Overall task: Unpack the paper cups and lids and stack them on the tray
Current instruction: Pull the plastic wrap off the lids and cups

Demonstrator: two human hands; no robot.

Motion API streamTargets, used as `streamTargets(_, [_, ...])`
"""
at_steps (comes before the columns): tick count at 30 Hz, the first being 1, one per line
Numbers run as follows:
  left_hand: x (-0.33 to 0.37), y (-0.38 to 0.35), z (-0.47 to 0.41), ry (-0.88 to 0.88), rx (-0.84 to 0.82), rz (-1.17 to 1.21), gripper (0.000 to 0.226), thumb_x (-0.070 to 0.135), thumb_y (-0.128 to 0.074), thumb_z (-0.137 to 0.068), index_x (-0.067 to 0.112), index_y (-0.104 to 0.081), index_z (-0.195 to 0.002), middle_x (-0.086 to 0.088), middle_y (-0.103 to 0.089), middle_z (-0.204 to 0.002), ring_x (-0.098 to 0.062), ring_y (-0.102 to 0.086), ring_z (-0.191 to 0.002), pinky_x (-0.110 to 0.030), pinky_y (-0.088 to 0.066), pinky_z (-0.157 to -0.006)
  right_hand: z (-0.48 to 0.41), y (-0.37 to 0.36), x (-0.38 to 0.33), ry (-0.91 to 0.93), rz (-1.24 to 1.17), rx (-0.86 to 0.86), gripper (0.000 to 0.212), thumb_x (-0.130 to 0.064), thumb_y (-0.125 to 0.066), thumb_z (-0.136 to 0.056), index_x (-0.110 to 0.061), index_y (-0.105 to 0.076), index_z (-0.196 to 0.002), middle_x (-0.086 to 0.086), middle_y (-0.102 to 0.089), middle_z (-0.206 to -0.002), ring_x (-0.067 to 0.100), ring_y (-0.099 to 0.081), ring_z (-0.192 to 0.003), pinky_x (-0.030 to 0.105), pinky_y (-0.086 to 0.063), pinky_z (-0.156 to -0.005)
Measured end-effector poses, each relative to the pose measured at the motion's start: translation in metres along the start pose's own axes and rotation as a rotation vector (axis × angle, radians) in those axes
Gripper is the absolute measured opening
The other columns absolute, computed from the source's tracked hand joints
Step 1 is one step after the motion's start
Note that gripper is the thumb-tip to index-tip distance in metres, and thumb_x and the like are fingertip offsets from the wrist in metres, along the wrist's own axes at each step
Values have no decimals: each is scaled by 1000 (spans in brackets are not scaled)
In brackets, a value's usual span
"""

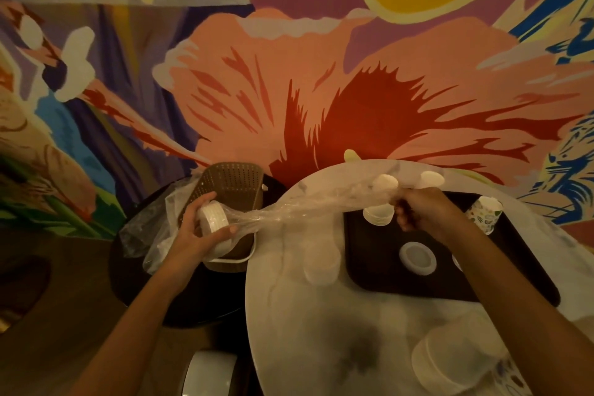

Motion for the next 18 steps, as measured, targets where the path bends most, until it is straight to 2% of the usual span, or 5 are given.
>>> streamTargets(3, [-5, 3, -3, 36, -22, 95, 65, 22, -76, -64, 52, -48, -114, -6, -36, -142, -33, -44, -125, -45, -48, -91, 1, 0, 2, 212, 55, 50, 23, -21, -56, -89, -8, -54, -107, 10, -58, -95, 19, -59, -77, 31, -50, -74])
streamTargets(7, [-9, 3, -5, 74, 8, 157, 56, 11, -63, -81, 44, -43, -122, -7, -39, -141, -29, -47, -121, -31, -49, -76, 22, 1, 2, 385, -15, 32, 38, -42, -44, -90, -12, -65, -85, 3, -64, -92, 21, -58, -96, 34, -39, -94])
streamTargets(11, [-9, -2, -2, 124, -28, 169, 58, 26, -69, -69, 50, -47, -116, -4, -45, -135, -25, -53, -114, -34, -50, -75, 31, -4, 6, 418, 146, -73, 23, -37, -55, -84, -15, -65, -86, -5, -62, -87, 9, -55, -88, 21, -40, -79])
streamTargets(14, [-9, -13, 2, 137, -69, 123, 58, 19, -66, -75, 46, -43, -120, -3, -46, -130, -23, -54, -109, -28, -54, -64, 27, -6, 9, 435, 261, -41, 13, -26, -56, -88, -15, -63, -90, -4, -62, -84, 5, -55, -80, 16, -41, -68])
streamTargets(18, [-5, -22, 7, 133, -125, 113, 63, 22, -79, -64, 48, -47, -112, -1, -49, -125, -23, -54, -108, -29, -54, -66, 20, 9, 4, 246, -33, 10, 17, -22, -49, -94, -12, -60, -86, 4, -66, -72, 10, -62, -60, 23, -49, -56])
Point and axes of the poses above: each hand's wrist, its own z-axis away from the middle knuckle, its own y-axis out of the back of the hand, x = y × z, the point moved 1 cm from there along -z, towards the middle knuckle
